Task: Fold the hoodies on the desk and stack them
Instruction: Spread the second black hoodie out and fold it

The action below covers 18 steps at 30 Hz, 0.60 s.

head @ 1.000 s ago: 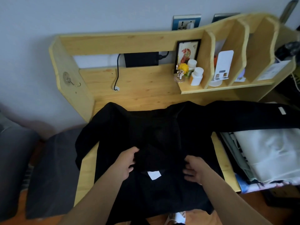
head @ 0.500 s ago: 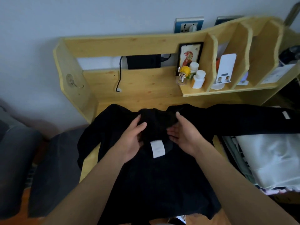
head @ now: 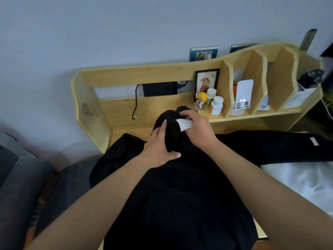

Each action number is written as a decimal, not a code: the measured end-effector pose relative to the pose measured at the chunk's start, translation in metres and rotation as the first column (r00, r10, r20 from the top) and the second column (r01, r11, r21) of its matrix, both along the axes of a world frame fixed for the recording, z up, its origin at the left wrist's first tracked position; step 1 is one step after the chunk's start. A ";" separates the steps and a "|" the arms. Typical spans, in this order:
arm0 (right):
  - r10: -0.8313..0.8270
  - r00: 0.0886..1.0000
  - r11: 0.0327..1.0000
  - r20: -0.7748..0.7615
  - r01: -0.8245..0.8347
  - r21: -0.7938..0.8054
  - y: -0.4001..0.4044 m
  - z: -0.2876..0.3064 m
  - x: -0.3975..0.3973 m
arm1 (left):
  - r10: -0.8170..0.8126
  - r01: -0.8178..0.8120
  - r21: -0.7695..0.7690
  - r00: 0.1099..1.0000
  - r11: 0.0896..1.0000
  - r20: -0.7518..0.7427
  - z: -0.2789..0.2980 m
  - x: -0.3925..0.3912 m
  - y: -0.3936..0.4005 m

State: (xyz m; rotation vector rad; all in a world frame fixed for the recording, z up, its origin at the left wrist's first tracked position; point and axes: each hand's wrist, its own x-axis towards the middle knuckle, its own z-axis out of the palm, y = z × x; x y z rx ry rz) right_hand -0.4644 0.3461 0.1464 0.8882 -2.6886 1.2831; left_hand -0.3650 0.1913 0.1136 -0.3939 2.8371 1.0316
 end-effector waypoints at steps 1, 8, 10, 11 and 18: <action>0.023 0.999 1.000 -0.029 -0.023 -0.002 -0.004 0.010 -0.001 | 0.055 -0.059 -0.052 0.995 0.997 -0.087 -0.003 -0.005 0.006; 0.036 0.987 0.953 -0.154 0.013 0.302 0.004 0.026 -0.025 | 0.046 -0.265 -0.486 0.908 0.833 -0.416 0.044 -0.041 -0.011; -0.094 0.980 0.939 -0.176 0.146 0.311 0.012 0.027 -0.038 | -0.086 -0.136 -0.561 0.933 0.817 -0.351 0.052 -0.038 -0.009; -0.157 0.971 0.936 -0.181 0.205 0.287 0.014 0.027 -0.044 | -0.115 -0.099 -0.545 0.932 0.832 -0.344 0.055 -0.037 -0.009; -0.148 0.927 0.975 -0.345 0.196 0.109 0.014 0.021 -0.046 | 0.447 -0.330 0.344 0.821 0.879 -0.354 0.065 -0.052 -0.025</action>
